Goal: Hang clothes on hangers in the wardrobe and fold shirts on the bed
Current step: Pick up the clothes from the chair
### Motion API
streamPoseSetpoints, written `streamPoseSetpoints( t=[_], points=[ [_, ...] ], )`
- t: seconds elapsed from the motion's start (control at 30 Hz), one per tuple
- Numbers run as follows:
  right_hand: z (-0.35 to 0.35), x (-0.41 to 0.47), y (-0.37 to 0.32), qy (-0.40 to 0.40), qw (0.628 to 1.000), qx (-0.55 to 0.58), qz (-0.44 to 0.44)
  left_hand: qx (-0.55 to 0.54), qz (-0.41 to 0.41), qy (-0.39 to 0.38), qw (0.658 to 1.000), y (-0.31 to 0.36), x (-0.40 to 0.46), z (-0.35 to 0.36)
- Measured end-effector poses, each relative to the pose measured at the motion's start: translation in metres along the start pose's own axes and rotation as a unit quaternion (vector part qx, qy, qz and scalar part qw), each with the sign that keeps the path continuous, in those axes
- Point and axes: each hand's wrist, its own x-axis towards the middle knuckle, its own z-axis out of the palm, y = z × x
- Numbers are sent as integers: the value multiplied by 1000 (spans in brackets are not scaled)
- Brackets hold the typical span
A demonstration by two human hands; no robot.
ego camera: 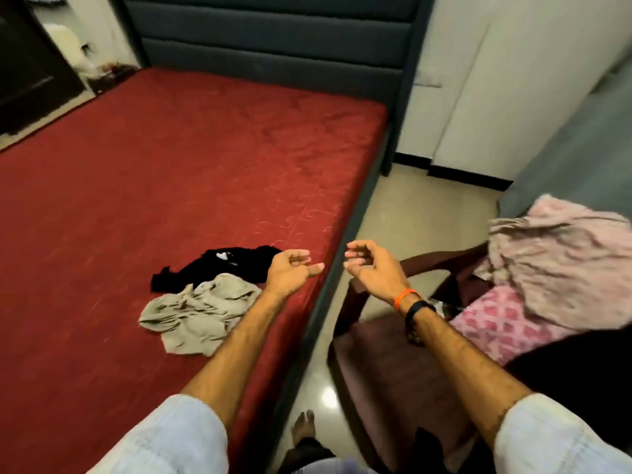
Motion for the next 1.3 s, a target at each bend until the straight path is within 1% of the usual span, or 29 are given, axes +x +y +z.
streamPoseSetpoints(
  t=[0.1, 0.17, 0.33, 0.5, 0.67, 0.77, 0.83, 0.87, 0.9, 1.0, 1.07, 1.1, 1.13, 1.2, 1.27, 1.3],
  points=[
    [-75, -35, 26, 88, 996, -15, 15, 27, 17, -71, 997, 16, -19, 78],
    [-122, -59, 44, 139, 990, -5, 34, 47, 29, -117, 992, 25, -33, 131],
    [-207, -109, 84, 237, 968, 10, 84, 89, 42, -217, 971, 41, -61, 238],
    [-262, -125, 113, 306, 943, 6, 132, 116, 58, -289, 949, 60, -60, 317],
    [-297, -107, 132, 358, 916, -14, 180, 151, 79, -337, 926, 81, -22, 385],
    [-314, -83, 139, 372, 906, -23, 201, 165, 104, -329, 924, 95, 7, 418],
    [-326, -65, 143, 375, 902, -30, 210, 197, 153, -302, 920, 107, 22, 437],
    [-330, -59, 144, 376, 901, -33, 212, 232, 187, -277, 913, 112, 28, 444],
    [-335, -51, 146, 378, 899, -35, 216, 279, 228, -249, 899, 117, 38, 454],
    [-342, -32, 153, 383, 895, -42, 226, 403, 346, -177, 829, 128, 61, 475],
    [-344, -24, 156, 387, 892, -35, 231, 445, 388, -157, 791, 130, 74, 486],
    [-344, -20, 158, 389, 890, -29, 234, 455, 397, -158, 782, 129, 80, 490],
    [-345, -16, 160, 391, 889, -26, 237, 456, 396, -165, 779, 129, 84, 493],
    [-346, -11, 160, 390, 889, -27, 240, 439, 391, -186, 787, 128, 85, 494],
    [-347, -3, 159, 395, 888, -37, 233, 396, 378, -218, 808, 130, 84, 492],
    [-347, 0, 159, 403, 885, -60, 226, 349, 370, -252, 823, 132, 81, 488]
  ],
)
